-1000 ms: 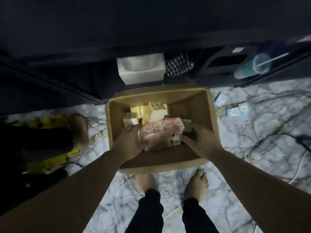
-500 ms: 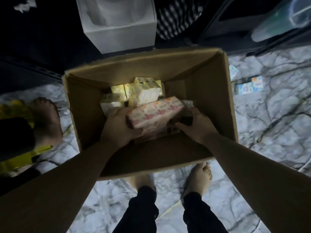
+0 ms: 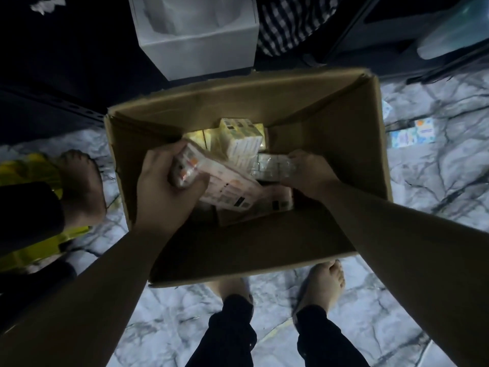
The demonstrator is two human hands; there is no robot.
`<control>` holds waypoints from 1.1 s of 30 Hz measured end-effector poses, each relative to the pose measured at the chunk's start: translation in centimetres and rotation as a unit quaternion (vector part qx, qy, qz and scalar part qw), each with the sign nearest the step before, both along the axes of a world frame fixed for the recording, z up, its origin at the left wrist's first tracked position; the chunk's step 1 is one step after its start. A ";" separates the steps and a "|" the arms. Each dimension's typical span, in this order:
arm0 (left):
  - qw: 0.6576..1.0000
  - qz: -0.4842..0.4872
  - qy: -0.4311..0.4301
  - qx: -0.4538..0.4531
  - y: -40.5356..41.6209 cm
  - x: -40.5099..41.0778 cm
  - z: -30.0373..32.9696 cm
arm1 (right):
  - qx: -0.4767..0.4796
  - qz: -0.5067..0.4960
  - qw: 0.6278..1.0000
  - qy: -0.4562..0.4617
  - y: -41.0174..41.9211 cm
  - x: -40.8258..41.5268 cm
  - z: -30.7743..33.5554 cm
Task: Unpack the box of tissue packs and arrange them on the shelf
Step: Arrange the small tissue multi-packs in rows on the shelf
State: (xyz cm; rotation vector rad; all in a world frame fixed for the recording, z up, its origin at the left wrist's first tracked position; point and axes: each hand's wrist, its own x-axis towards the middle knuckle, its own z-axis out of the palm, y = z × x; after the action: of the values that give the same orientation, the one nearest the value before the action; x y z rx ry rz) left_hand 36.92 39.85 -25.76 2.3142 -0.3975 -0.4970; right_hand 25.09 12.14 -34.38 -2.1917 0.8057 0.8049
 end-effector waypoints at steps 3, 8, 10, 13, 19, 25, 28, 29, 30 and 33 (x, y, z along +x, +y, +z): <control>0.999 0.036 0.002 -0.017 -0.5 0.4 -1.1 | 0.011 0.020 1.000 -0.010 0.3 1.5 -2.9; 0.997 0.058 0.021 -0.048 -0.8 -0.2 -2.3 | -0.031 0.106 0.994 -0.016 1.8 3.1 -7.7; 0.996 0.062 0.020 -0.056 -0.8 -0.4 -2.1 | -0.068 0.124 0.990 -0.021 2.0 3.1 -8.4; 0.998 0.039 -0.008 -0.057 -0.9 -1.0 -0.5 | -0.098 0.137 0.985 -0.037 2.6 2.6 -5.5; 0.997 0.041 -0.040 -0.051 -0.8 -2.7 6.4 | -0.144 0.063 0.983 -0.090 3.2 -0.2 4.0; 0.995 0.079 -0.031 -0.055 -1.2 -3.2 16.2 | -0.143 -0.014 0.975 -0.168 3.4 -1.1 16.7; 0.993 0.094 -0.024 -0.065 -1.6 -3.4 21.4 | -0.069 -0.084 0.974 -0.199 3.4 -1.7 23.8; 0.993 0.097 -0.015 -0.070 -1.6 -3.5 23.2 | -0.043 -0.113 0.971 -0.205 3.3 -1.9 26.2; 0.993 0.096 -0.005 -0.074 -1.7 -3.5 25.1 | -0.022 -0.138 0.970 -0.200 3.1 -2.0 28.8; 0.993 0.089 0.018 -0.079 -2.3 -4.0 31.2 | 0.049 -0.201 0.956 -0.208 2.4 -2.9 36.3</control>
State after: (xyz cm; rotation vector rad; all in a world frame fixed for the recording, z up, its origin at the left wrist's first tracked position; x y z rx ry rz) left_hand 32.97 37.56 5.45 2.1604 -0.2039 -0.4037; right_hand 22.24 14.56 1.96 -1.9178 0.9253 0.1673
